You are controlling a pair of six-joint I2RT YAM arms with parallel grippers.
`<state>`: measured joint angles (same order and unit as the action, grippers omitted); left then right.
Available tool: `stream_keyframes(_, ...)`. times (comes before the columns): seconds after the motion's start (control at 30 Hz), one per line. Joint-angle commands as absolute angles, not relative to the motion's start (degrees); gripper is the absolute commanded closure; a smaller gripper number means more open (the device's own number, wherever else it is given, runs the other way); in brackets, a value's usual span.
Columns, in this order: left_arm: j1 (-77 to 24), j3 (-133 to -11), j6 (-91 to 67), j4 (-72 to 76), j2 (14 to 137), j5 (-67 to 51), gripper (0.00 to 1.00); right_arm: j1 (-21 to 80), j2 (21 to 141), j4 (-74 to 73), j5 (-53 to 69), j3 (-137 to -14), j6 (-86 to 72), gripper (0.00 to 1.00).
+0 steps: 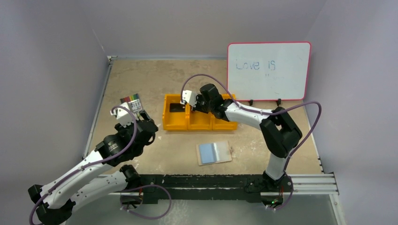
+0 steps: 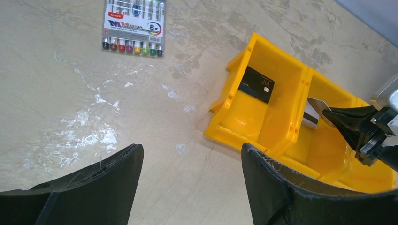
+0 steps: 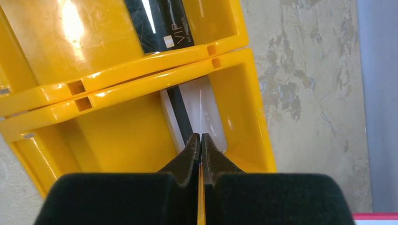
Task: Take the credit cards out of the card holder
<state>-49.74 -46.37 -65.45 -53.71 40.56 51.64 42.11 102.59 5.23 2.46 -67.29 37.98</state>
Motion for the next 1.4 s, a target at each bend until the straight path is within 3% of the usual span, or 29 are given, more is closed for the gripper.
stream_keyframes(0.0,-49.75,-48.23,-67.06,-55.19,39.57,53.34,0.24,42.45,103.35,5.86,2.36,-69.78,43.52,1.00)
stream_keyframes(0.53,-49.74,-49.26,-66.90,-56.62,37.51,54.67,0.24,42.31,109.66,13.13,-3.56,-71.01,48.76,1.00)
stream_keyframes(1.37,-49.75,-47.89,-67.50,-55.55,37.42,53.52,0.24,42.32,111.34,14.79,-1.33,-69.24,53.96,0.95)
